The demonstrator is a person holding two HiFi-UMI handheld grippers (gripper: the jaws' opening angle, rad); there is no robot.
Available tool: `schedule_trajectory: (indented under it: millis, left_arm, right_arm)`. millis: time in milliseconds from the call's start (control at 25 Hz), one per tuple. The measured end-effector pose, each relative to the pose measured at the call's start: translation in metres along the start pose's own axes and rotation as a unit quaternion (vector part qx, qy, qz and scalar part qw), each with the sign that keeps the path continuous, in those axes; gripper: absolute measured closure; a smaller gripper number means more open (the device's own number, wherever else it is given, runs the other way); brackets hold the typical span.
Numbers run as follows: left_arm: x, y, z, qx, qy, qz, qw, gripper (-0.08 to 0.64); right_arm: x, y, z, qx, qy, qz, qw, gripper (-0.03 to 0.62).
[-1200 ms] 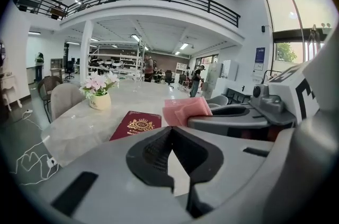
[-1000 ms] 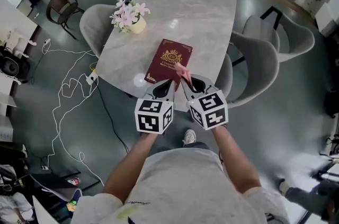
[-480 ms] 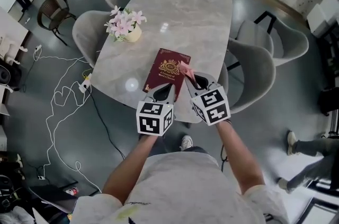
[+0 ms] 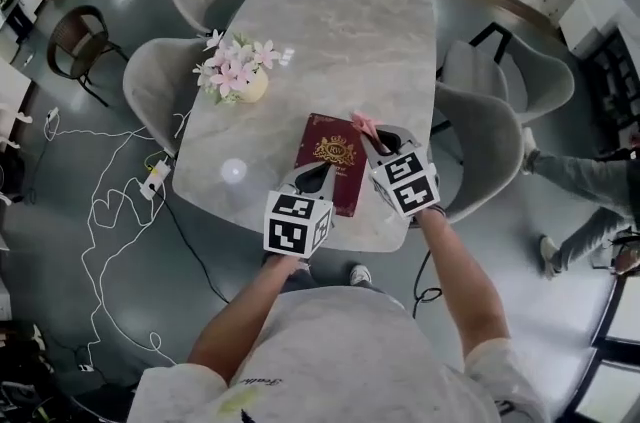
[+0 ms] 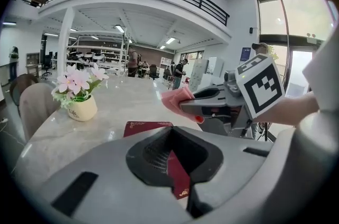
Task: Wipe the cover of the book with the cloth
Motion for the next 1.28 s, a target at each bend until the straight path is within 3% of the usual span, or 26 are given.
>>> schedule_trajectory:
  millis: [400, 680, 1280]
  left_arm:
    - [-0.014, 0.018, -0.051, 0.048, 0.011, -0.013, 0.9987, 0.552]
    - [-0.014, 0.024, -0.076, 0.08, 0.017, -0.023, 0.9964, 0.552]
    - [0.002, 0.013, -0.086, 0.106, 0.014, -0.04, 0.9934, 0.552]
  right_arm:
    - [-0.001, 0.06, 0.004, 0.023, -0.052, -0.076, 0.995, 0.574]
    - [0.014, 0.088, -0.012, 0.028, -0.052, -0.13, 0.99, 0.574]
    - [0.023, 0.088, -0.037, 0.034, -0.028, -0.153, 0.987, 0.574]
Point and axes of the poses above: the fingertips, and each gripper's own axes: y forward along the fingers, z to its right, x out of its underside, the point moved 9 cm from there along -y, backward along the fingers, and after that the axes turned 3 degrees about x, right-handed, at the moved point
